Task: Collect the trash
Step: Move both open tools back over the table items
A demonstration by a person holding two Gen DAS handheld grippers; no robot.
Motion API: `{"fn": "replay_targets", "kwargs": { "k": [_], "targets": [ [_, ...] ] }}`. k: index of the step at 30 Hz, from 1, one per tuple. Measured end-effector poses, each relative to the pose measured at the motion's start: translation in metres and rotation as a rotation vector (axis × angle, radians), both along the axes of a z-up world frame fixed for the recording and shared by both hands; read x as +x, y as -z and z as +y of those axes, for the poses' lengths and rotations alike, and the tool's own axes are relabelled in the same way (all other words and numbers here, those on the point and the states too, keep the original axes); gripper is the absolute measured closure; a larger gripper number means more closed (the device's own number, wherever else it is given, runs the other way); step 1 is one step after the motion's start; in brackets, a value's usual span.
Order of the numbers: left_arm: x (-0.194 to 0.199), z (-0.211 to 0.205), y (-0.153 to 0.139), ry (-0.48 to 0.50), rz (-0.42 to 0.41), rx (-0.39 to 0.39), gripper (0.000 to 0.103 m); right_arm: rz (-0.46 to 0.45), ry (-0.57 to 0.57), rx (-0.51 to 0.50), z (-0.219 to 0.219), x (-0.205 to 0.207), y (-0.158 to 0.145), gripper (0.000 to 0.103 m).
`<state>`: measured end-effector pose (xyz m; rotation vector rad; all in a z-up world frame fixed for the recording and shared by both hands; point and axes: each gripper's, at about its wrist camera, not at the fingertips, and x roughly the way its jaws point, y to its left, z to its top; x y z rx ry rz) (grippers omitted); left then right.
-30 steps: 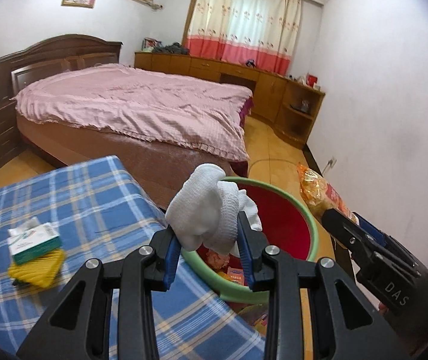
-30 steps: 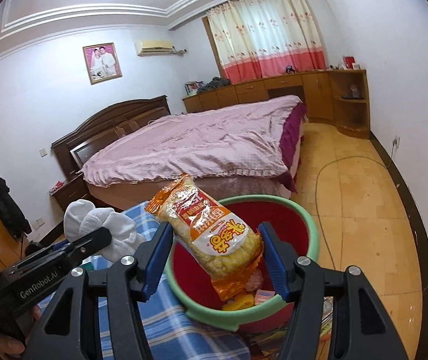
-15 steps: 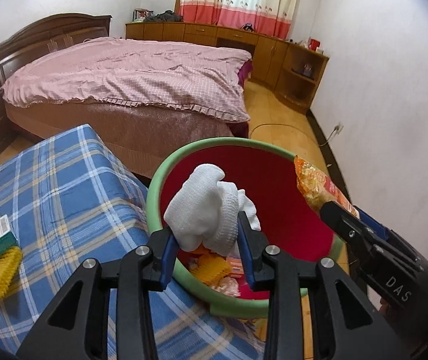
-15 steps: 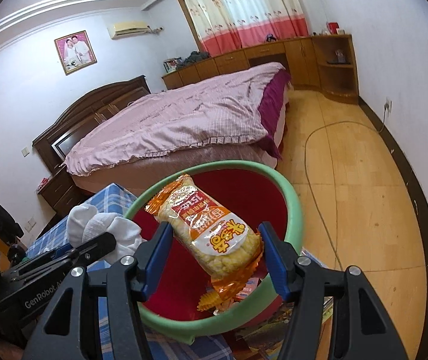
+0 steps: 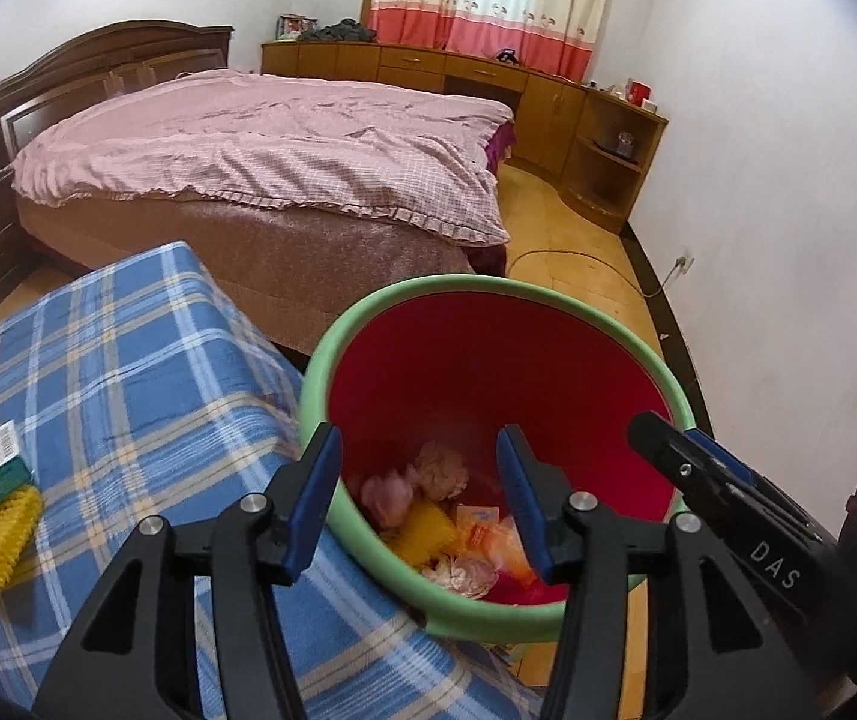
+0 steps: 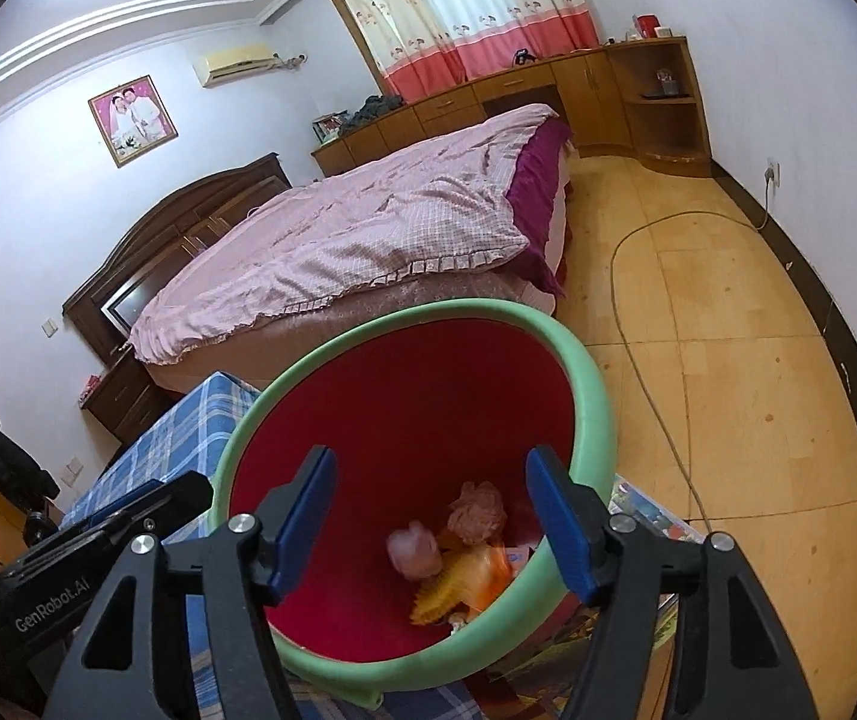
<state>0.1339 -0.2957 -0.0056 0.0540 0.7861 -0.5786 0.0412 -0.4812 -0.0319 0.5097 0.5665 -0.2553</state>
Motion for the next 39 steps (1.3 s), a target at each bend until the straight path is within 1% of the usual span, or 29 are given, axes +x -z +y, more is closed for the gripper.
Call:
{"fn": "replay_targets", "kwargs": {
  "k": [8,14,19,24,27,31,39],
  "targets": [
    [-0.006,0.033,-0.008,-0.068,-0.010,-0.014,0.049,-0.008,-0.020,-0.005,0.014,-0.005,-0.007,0.033],
    [-0.011,0.064,-0.022,-0.127,-0.034,-0.022,0.049,-0.006,-0.048,-0.009,0.032,-0.007,-0.018,0.033],
    [-0.013,0.097,-0.027,-0.168,-0.006,-0.050,0.049,-0.015,-0.097,-0.023,0.056,-0.006,-0.030,0.033],
    [-0.016,0.124,-0.035,-0.216,-0.026,-0.042,0.049,-0.040,-0.127,-0.022,0.078,-0.007,-0.044,0.032],
    [-0.018,0.141,-0.040,-0.247,-0.036,-0.051,0.049,-0.047,-0.155,-0.026,0.090,-0.006,-0.050,0.032],
    [-0.021,0.166,-0.044,-0.289,-0.040,-0.076,0.049,-0.046,-0.196,-0.040,0.110,-0.002,-0.057,0.032],
    [-0.025,0.216,-0.044,-0.369,-0.040,-0.089,0.049,-0.040,-0.281,-0.046,0.155,0.011,-0.065,0.031]
  ]
}}
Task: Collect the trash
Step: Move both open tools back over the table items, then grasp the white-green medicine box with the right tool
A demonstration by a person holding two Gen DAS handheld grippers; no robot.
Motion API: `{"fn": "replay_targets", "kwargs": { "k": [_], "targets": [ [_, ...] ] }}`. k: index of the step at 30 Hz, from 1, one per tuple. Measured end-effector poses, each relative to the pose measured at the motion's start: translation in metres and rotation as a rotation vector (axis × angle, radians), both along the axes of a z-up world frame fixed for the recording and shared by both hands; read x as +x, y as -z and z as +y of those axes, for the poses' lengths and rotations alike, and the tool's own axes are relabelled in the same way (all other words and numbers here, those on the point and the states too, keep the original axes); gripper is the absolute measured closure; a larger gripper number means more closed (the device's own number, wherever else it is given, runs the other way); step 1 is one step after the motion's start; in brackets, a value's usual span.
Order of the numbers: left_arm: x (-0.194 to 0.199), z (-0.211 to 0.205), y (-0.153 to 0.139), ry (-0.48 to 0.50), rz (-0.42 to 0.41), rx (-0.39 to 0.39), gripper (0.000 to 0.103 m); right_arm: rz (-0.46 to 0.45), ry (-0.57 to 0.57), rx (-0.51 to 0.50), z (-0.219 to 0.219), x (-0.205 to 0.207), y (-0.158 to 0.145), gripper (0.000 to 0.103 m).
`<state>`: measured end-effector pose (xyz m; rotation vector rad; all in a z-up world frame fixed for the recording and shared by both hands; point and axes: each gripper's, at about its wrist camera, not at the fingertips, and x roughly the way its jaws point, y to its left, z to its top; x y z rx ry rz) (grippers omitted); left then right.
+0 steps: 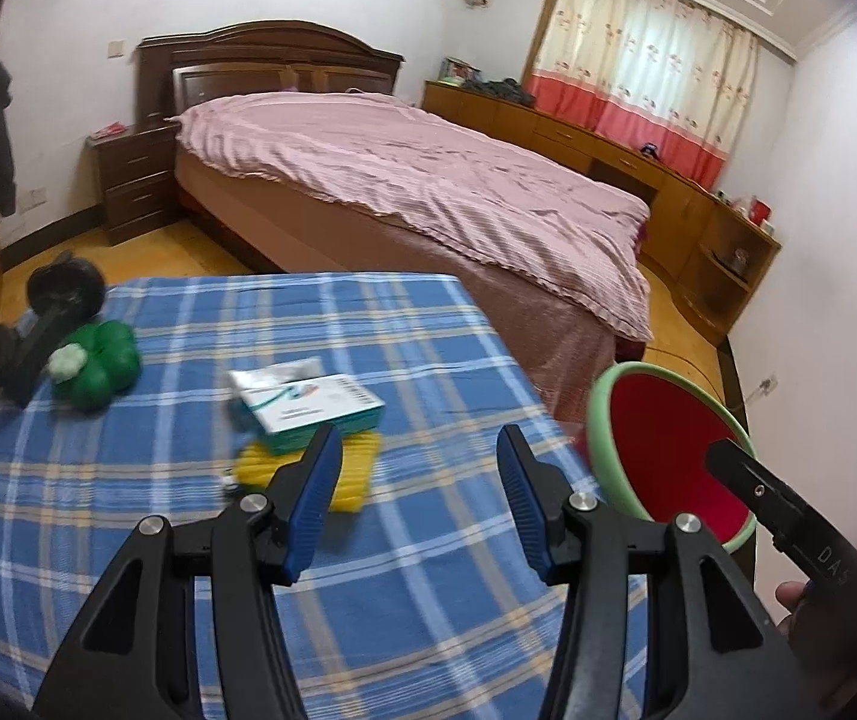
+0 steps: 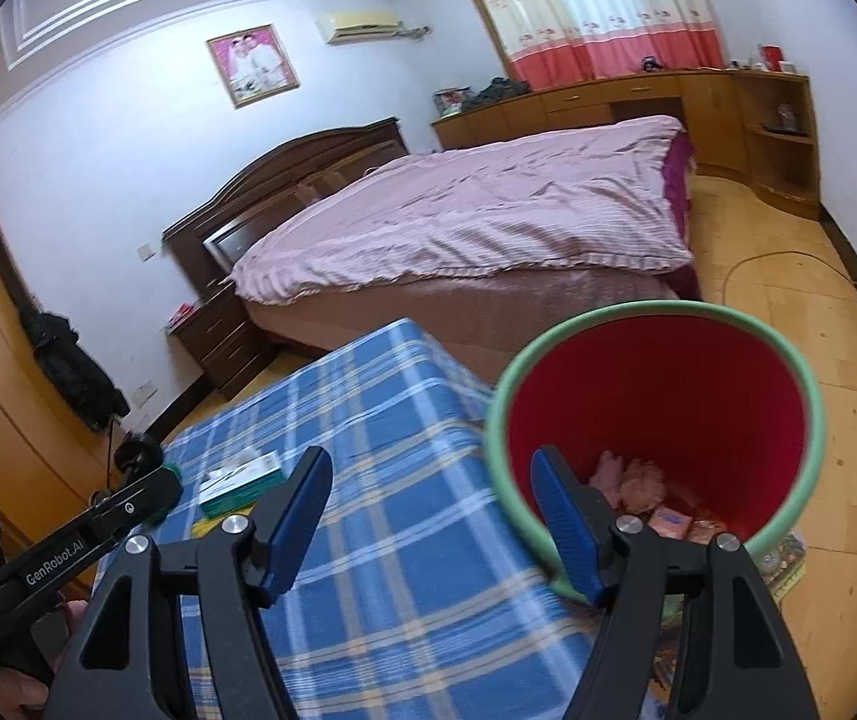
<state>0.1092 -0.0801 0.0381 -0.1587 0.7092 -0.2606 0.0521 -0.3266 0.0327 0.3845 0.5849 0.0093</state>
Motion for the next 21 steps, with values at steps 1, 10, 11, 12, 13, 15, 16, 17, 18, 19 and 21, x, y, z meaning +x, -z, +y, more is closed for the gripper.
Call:
{"fn": "replay_targets", "kwargs": {
  "k": [1,10,11,12,13,15,16,17,18,19,21],
  "targets": [
    [0.000,0.005,0.001,-0.009,0.003,-0.002,0.049,0.000,-0.011,-0.006,0.006,0.001,-0.001,0.031],
    [-0.002,0.055,0.009,-0.105,0.020,-0.019,0.049,0.016,-0.098,-0.016,0.053,0.017,-0.005,0.030],
    [-0.002,0.061,0.010,-0.121,0.019,-0.017,0.049,0.017,-0.106,-0.023,0.059,0.018,-0.006,0.029],
    [-0.003,0.066,0.012,-0.135,0.018,-0.015,0.049,0.019,-0.119,-0.033,0.066,0.021,-0.006,0.029],
    [-0.002,0.071,0.013,-0.148,0.020,-0.016,0.049,0.021,-0.126,-0.038,0.070,0.021,-0.006,0.029],
    [0.001,0.081,0.018,-0.169,0.030,-0.025,0.049,0.026,-0.146,-0.051,0.082,0.026,-0.006,0.029],
    [0.003,0.085,0.020,-0.176,0.036,-0.029,0.049,0.029,-0.155,-0.055,0.088,0.029,-0.006,0.029],
    [0.004,0.090,0.023,-0.189,0.044,-0.036,0.049,0.031,-0.161,-0.057,0.091,0.032,-0.005,0.028],
    [0.005,0.094,0.024,-0.197,0.047,-0.039,0.049,0.035,-0.171,-0.057,0.096,0.036,-0.004,0.028],
    [0.006,0.098,0.026,-0.208,0.050,-0.040,0.049,0.038,-0.178,-0.056,0.100,0.039,-0.002,0.026],
    [0.008,0.107,0.030,-0.242,0.052,-0.040,0.049,0.051,-0.195,-0.049,0.110,0.048,0.002,0.019]
  ]
}}
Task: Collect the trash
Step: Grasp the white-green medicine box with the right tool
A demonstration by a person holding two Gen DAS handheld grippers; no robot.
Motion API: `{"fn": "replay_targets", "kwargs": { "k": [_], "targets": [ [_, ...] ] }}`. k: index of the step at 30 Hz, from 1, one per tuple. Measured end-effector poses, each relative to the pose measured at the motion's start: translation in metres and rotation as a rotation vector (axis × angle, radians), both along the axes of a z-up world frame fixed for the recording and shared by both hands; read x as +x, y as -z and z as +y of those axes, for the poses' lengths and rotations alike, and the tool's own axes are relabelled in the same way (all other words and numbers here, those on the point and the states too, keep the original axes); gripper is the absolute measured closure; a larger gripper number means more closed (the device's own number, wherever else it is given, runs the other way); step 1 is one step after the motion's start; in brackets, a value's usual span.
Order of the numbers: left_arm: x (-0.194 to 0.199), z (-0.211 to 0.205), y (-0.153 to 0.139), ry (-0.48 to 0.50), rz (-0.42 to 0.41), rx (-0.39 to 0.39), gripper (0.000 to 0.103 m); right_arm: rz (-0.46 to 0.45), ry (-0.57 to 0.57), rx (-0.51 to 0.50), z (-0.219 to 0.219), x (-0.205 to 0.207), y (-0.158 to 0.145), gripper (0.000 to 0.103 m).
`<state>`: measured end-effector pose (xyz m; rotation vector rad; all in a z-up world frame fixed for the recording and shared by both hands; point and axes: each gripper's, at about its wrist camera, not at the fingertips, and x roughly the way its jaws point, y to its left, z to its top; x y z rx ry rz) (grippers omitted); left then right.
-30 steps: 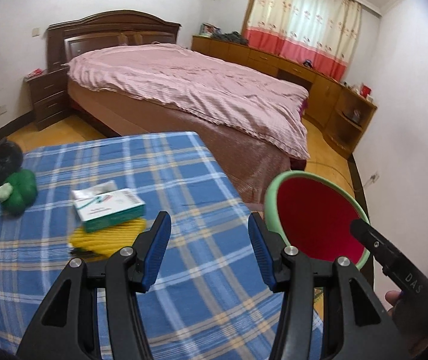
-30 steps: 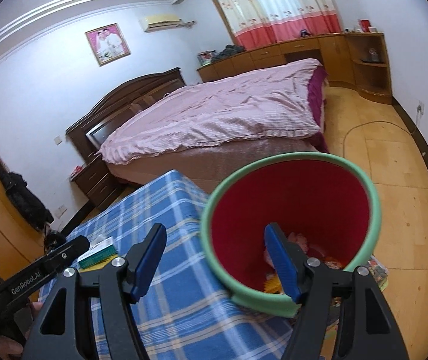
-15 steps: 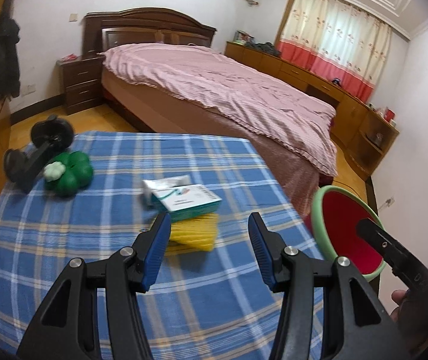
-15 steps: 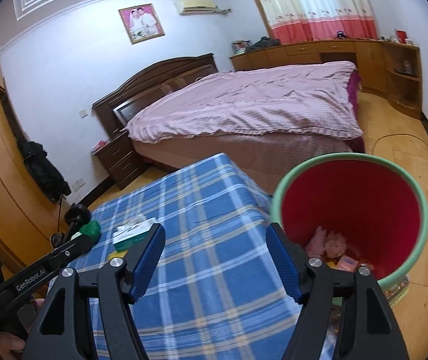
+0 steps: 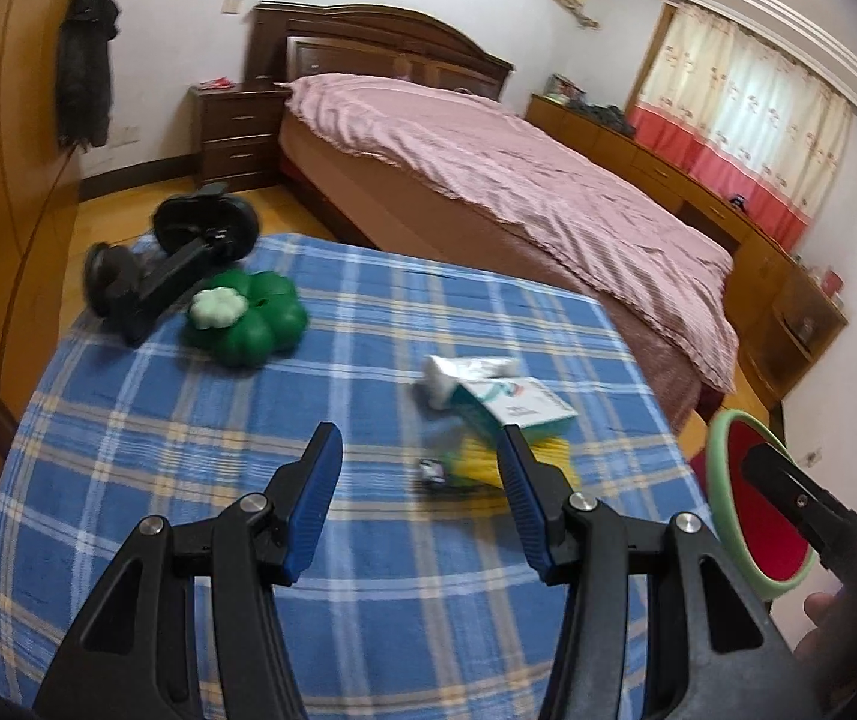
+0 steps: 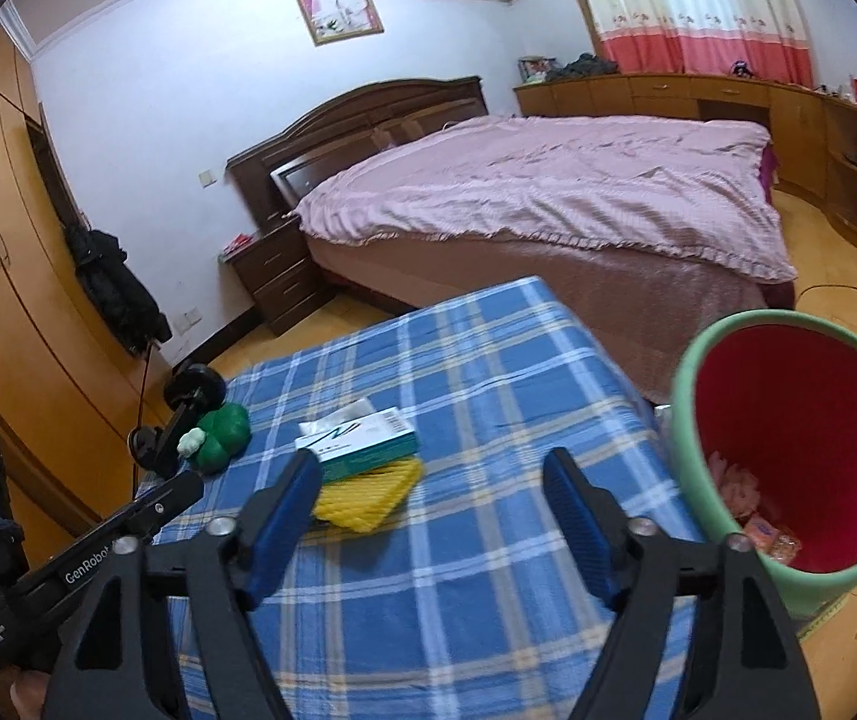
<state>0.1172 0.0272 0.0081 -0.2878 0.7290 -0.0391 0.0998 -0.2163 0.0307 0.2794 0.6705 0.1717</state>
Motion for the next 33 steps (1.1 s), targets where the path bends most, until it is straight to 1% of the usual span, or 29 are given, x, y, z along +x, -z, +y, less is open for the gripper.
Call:
{"fn": "replay_targets", "kwargs": {
  "k": [3,4,5,7,9,11,18,23,28,33],
  "targets": [
    [0.003,0.012,0.006,-0.044,0.011,0.003,0.049,0.011,-0.024,-0.004,0.012,0.011,0.004,0.016],
    [0.005,0.016,0.008,-0.056,0.018,0.002,0.049,0.014,-0.030,-0.010,0.016,0.013,0.006,0.010],
    [0.006,0.018,0.010,-0.063,0.023,0.001,0.049,0.019,-0.037,-0.015,0.020,0.017,0.007,0.007],
    [0.008,0.025,0.016,-0.079,0.034,0.000,0.049,0.035,-0.062,-0.014,0.029,0.026,0.013,0.006],
    [0.010,0.029,0.020,-0.086,0.045,-0.003,0.049,0.052,-0.093,-0.012,0.039,0.036,0.019,0.000],
    [0.012,0.033,0.024,-0.091,0.054,-0.007,0.049,0.066,-0.116,-0.020,0.047,0.044,0.027,0.000],
    [0.019,0.041,0.035,-0.107,0.082,-0.025,0.049,0.126,-0.225,-0.102,0.072,0.078,0.054,0.000],
    [0.027,0.042,0.043,-0.108,0.109,-0.030,0.049,0.157,-0.240,-0.158,0.081,0.100,0.069,0.000],
    [0.032,0.042,0.047,-0.109,0.123,-0.031,0.049,0.166,-0.286,-0.197,0.090,0.120,0.080,0.000],
    [0.036,0.041,0.052,-0.104,0.137,-0.031,0.049,0.183,-0.321,-0.202,0.094,0.132,0.090,0.000]
  ]
}}
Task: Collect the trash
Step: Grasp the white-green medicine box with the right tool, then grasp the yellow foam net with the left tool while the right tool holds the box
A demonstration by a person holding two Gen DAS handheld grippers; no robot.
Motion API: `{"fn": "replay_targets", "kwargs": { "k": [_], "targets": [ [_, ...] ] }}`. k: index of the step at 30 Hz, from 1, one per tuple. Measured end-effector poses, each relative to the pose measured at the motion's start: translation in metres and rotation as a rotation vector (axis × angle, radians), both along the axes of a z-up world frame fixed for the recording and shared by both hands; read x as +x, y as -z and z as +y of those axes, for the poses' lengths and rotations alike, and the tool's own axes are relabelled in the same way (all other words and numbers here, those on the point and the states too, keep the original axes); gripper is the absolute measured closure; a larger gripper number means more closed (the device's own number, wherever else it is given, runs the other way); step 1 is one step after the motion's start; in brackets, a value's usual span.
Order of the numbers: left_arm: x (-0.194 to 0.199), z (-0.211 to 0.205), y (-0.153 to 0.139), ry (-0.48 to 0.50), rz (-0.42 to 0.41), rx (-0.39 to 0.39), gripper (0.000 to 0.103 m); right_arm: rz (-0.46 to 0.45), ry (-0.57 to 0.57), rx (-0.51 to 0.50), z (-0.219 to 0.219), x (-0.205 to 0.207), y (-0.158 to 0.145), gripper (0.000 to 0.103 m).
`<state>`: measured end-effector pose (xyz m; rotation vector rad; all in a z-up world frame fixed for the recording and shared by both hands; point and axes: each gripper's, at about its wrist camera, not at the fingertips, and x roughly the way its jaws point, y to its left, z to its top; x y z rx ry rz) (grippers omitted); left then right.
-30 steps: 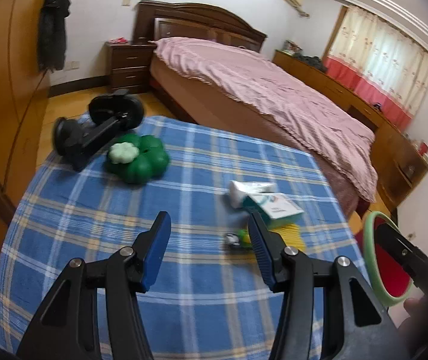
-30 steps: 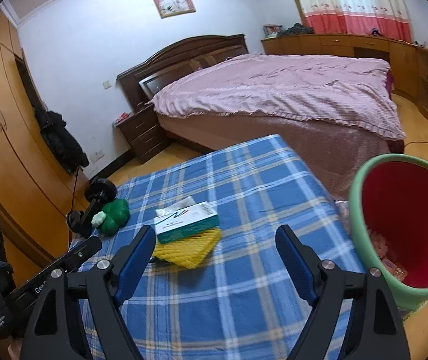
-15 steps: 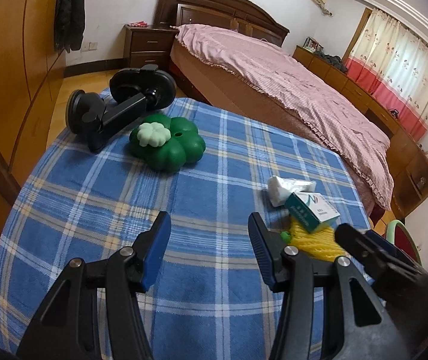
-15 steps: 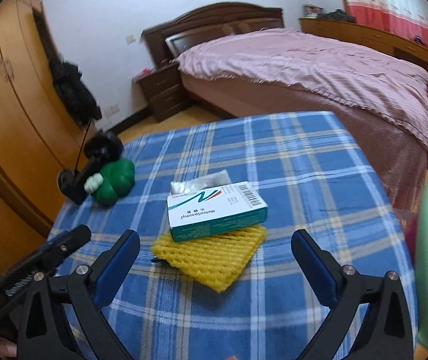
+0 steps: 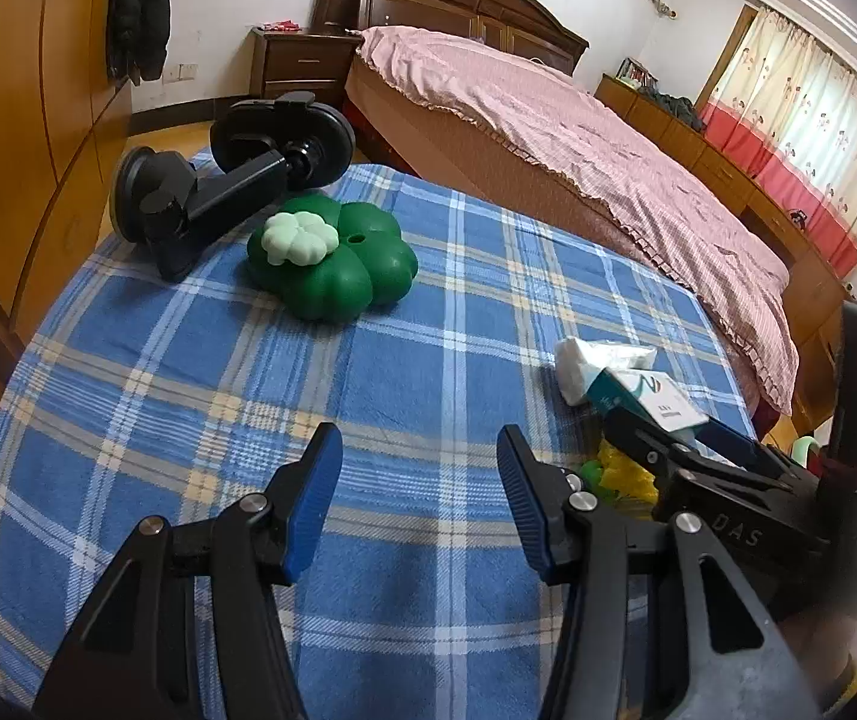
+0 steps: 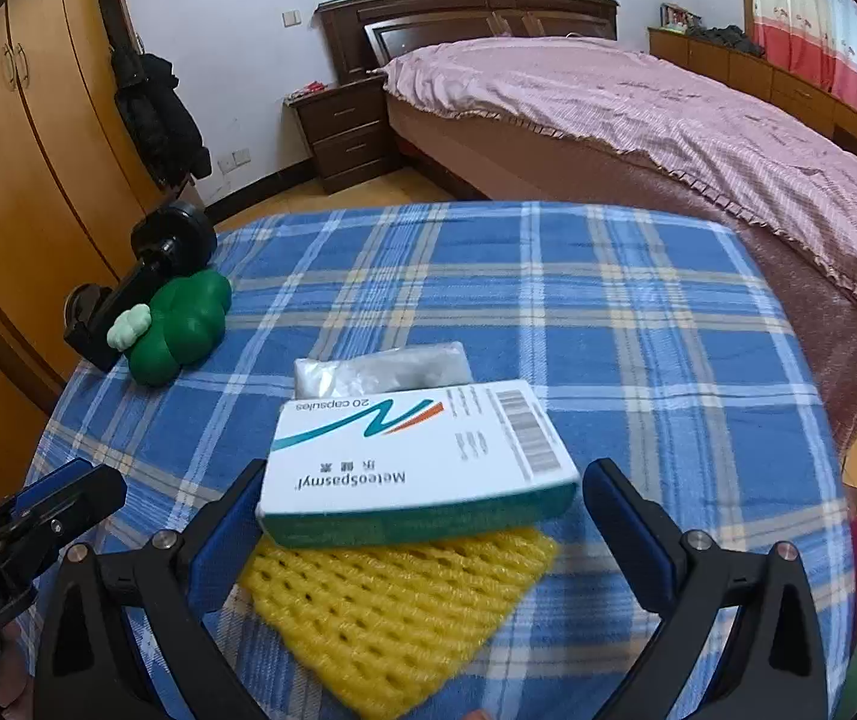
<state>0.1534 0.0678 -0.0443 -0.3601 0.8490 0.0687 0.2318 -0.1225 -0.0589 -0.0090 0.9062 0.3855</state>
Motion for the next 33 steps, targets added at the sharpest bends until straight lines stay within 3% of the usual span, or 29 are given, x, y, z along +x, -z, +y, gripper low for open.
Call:
{"fn": "replay_targets", "kwargs": {
  "k": [5,7,17,28,33],
  "targets": [
    [0.002,0.000,0.002,0.000,0.007,-0.001,0.049,0.034,0.007,0.039,-0.003,0.006,0.007,0.001],
    [0.001,-0.001,0.002,0.000,0.008,-0.001,0.049,0.024,0.021,0.061,-0.007,0.005,0.005,0.011],
    [-0.004,-0.013,-0.005,0.034,-0.009,0.003,0.049,-0.039,0.111,0.125,-0.035,-0.017,-0.019,0.011],
    [-0.003,-0.057,-0.018,0.176,-0.033,-0.012,0.049,-0.131,0.207,0.176,-0.085,-0.064,-0.056,0.011],
    [0.014,-0.085,-0.020,0.271,-0.032,0.042,0.049,-0.151,0.263,0.194,-0.113,-0.085,-0.064,0.011]
  ]
}}
